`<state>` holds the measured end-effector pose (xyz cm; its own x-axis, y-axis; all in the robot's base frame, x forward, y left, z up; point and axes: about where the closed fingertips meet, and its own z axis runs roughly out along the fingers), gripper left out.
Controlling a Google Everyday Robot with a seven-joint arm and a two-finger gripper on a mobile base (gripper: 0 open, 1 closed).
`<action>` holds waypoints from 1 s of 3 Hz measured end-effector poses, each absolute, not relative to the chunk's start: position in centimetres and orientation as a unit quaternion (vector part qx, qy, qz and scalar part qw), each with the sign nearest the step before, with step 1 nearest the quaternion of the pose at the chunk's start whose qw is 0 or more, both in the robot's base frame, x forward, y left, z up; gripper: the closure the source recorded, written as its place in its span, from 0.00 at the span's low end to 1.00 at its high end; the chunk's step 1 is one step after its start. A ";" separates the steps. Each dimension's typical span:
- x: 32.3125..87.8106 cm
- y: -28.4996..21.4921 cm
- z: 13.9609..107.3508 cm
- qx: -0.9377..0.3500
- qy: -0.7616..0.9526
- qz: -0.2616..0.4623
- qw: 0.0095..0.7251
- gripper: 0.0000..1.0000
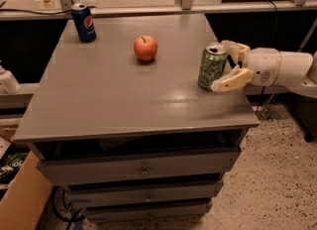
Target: Place green can upright
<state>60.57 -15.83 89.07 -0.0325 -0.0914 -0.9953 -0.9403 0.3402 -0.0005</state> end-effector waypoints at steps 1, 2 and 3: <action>60.5 -17.1 90.2 -0.448 0.611 0.362 0.544 0.00; 60.1 -20.1 92.3 -0.469 0.617 0.321 0.544 0.00; 58.9 -23.9 94.2 -0.472 0.629 0.275 0.554 0.00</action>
Offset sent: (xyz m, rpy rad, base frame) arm -0.0115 -0.0919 0.0628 -0.2526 -0.1339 -0.0727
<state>58.87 -23.92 94.22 0.0587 -0.2889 -0.9556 -0.8974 0.4041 -0.1773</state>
